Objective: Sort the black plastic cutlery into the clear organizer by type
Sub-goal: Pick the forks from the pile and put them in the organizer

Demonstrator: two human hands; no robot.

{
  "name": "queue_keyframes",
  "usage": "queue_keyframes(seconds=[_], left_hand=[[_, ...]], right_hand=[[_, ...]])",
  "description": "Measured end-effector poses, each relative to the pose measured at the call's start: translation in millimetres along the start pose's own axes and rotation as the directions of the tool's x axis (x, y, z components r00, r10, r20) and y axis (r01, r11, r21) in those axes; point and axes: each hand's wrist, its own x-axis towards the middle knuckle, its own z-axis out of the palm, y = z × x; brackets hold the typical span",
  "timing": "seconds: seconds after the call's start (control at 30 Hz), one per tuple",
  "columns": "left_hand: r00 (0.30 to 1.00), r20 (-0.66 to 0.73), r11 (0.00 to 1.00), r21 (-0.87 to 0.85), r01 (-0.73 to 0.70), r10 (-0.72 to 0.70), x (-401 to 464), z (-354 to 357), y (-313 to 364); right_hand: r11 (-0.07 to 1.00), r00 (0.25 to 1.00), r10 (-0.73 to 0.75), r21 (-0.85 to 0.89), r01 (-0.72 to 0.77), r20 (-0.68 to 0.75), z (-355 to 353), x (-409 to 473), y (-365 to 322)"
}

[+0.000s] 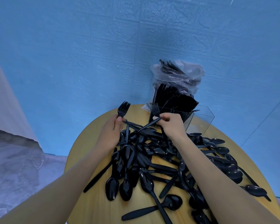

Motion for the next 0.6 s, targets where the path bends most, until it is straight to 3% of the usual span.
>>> queue_keyframes(seconds=[0.3,0.37,0.47,0.6], left_hand=[[0.998,0.064,0.996,-0.09,-0.008,0.014,-2,15,34],[0.998,0.063,0.995,-0.102,0.0,0.006,-1,18,42],[0.997,0.071,0.989,-0.142,0.028,-0.018,-1,21,51],[0.993,0.107,0.98,-0.187,0.074,-0.055,-3,28,57]], right_hand=[[0.961,0.968,-0.25,-0.115,0.252,0.034,-6,-16,-34],[0.945,0.957,-0.289,-0.166,0.283,-0.016,-6,-14,-35],[0.952,0.953,-0.294,-0.109,0.285,-0.069,-12,-14,-38],[0.964,0.964,-0.265,-0.002,0.265,-0.019,-1,-25,-40]])
